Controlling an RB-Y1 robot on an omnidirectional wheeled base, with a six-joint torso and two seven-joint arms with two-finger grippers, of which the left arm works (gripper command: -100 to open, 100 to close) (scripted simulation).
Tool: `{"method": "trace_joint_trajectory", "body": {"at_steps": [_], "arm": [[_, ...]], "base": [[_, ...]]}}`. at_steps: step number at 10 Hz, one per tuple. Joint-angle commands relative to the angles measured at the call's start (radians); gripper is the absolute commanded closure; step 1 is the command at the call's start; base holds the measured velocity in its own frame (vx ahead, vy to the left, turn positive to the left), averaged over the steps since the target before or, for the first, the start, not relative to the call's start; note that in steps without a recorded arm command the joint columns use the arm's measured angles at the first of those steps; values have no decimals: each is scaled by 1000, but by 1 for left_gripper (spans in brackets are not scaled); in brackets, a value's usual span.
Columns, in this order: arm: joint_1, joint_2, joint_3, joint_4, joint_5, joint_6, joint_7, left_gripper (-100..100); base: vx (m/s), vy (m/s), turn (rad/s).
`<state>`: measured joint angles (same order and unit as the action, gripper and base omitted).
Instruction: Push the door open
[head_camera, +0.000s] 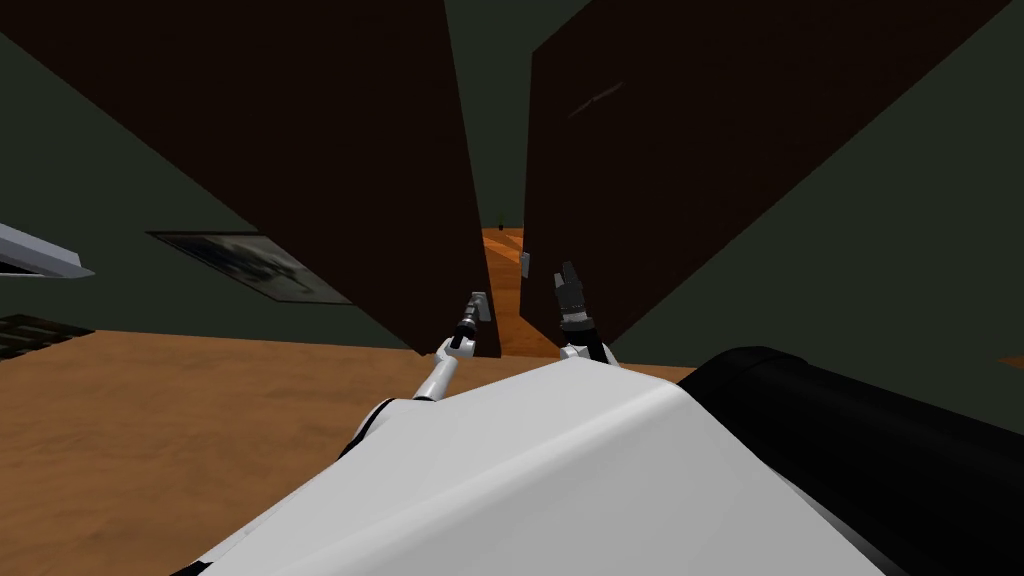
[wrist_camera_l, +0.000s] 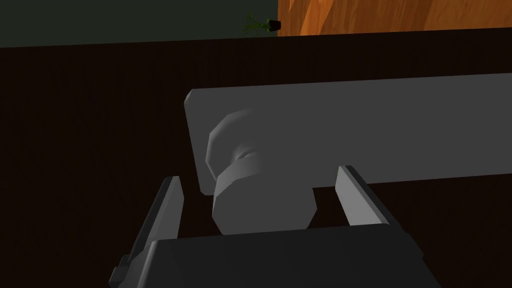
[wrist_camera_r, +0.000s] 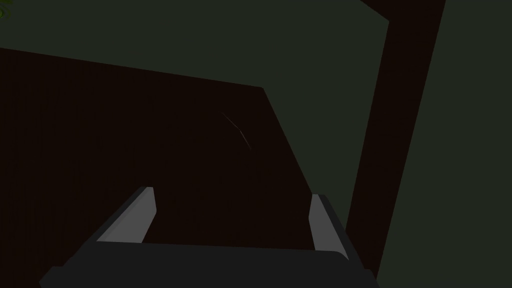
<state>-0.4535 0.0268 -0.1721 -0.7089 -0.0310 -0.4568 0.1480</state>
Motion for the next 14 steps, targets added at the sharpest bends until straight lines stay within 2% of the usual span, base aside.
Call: {"method": "trace_joint_trajectory", "body": {"at_steps": [1, 6, 7, 9, 10, 14], "arm": [[1, 1, 0, -1, 0, 1, 0, 100], [1, 1, 0, -1, 0, 1, 0, 100], [-8, 9, 35, 0, 14, -4, -28, 100], [-10, 12, 58, 2, 23, -7, -48, 100], [-10, 12, 58, 2, 23, -7, -48, 100], [-16, 20, 119, 7, 48, -15, -100, 100]], "base": [[-10, 6, 4], [-7, 4, -5], [63, 2, -98], [60, -10, -88], [47, -24, 0], [70, -7, -48]]}}
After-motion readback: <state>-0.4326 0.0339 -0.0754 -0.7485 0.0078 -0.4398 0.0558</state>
